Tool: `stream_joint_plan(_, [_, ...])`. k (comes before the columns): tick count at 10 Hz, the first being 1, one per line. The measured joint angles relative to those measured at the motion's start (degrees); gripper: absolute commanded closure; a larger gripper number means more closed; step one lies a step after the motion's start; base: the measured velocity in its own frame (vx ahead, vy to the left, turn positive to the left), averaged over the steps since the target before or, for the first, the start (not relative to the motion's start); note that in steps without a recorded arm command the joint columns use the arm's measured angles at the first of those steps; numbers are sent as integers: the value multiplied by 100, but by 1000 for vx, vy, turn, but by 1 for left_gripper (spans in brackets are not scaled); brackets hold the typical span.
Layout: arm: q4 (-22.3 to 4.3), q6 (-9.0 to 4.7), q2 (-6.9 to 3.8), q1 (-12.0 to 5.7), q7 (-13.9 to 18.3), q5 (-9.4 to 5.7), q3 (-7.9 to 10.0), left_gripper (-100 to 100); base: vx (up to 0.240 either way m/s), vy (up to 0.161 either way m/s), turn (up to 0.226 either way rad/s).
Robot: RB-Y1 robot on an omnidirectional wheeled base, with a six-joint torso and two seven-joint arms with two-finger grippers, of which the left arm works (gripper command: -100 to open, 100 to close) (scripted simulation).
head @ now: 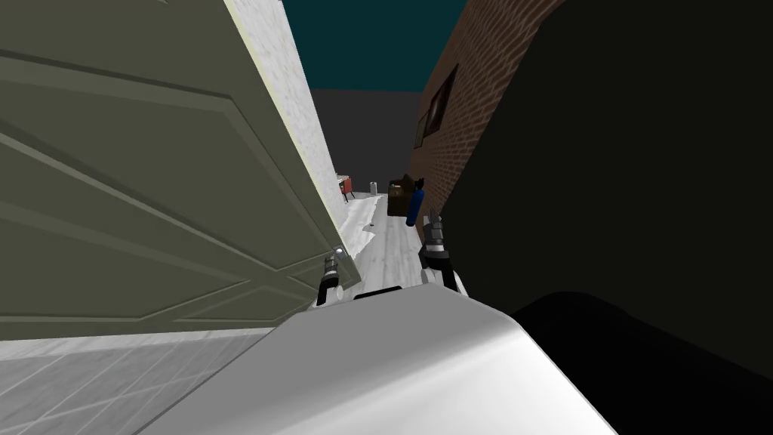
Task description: Push the door open
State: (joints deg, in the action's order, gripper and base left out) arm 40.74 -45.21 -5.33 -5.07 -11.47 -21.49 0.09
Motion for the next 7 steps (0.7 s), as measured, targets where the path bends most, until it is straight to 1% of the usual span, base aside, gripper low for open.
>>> stream_joint_plan(2, [15,-2,29,7,-12,-9,-3,-100,-195,-132,36])
stream_joint_plan(3, [13,-4,49,2,-20,-21,2,-100,-248,-133,60])
stream_joint_plan(5, [29,0,100,2,-41,-45,14,-100,-221,-164,51])
stream_joint_plan(6, [49,2,132,15,-50,-57,18,-100,-95,-69,14])
stream_joint_plan(7, [52,4,137,19,-51,-58,18,-100,85,23,-25])
